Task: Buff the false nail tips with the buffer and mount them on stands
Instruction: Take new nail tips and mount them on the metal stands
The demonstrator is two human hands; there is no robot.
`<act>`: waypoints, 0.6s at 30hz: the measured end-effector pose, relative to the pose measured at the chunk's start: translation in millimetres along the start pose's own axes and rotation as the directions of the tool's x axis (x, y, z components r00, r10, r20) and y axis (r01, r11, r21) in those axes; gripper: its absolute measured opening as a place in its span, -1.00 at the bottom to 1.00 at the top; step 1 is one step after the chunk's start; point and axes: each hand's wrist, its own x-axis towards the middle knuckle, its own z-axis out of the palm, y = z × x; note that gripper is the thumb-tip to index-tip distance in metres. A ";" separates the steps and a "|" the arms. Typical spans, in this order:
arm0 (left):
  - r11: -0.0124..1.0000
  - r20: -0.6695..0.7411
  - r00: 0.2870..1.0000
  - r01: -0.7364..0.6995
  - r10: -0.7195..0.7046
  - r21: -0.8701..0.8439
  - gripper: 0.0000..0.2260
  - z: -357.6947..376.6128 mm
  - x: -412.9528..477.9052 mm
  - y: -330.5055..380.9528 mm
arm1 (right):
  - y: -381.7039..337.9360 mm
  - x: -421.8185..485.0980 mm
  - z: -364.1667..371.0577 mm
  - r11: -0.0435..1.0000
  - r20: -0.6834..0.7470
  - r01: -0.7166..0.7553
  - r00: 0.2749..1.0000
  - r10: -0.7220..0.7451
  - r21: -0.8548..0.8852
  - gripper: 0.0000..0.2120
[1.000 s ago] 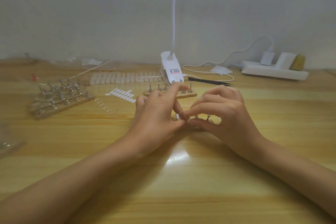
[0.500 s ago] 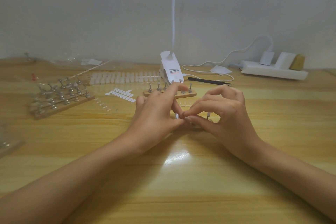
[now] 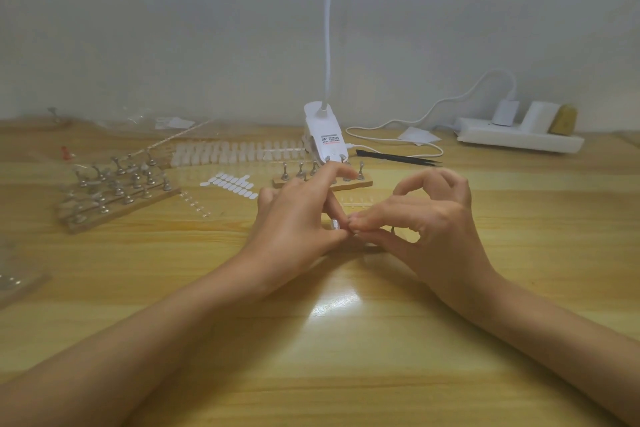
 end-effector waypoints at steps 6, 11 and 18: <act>1.000 0.002 1.000 -0.012 0.012 0.007 -0.52 0.2 -0.6 -1.0 | 0.4 -3.6 -2.7 0.999 0.038 -0.013 0.999 0.011 0.035 -0.83; 1.000 0.009 1.000 -0.026 0.026 -0.011 -0.50 0.9 -0.7 -2.8 | 4.5 -0.3 -6.3 0.995 0.079 -0.075 0.994 0.069 0.072 -0.79; 1.000 0.030 0.999 -0.017 0.018 -0.025 -0.48 -0.5 0.7 -4.1 | 7.0 0.2 -5.0 0.999 0.076 -0.038 0.996 0.035 0.038 -0.82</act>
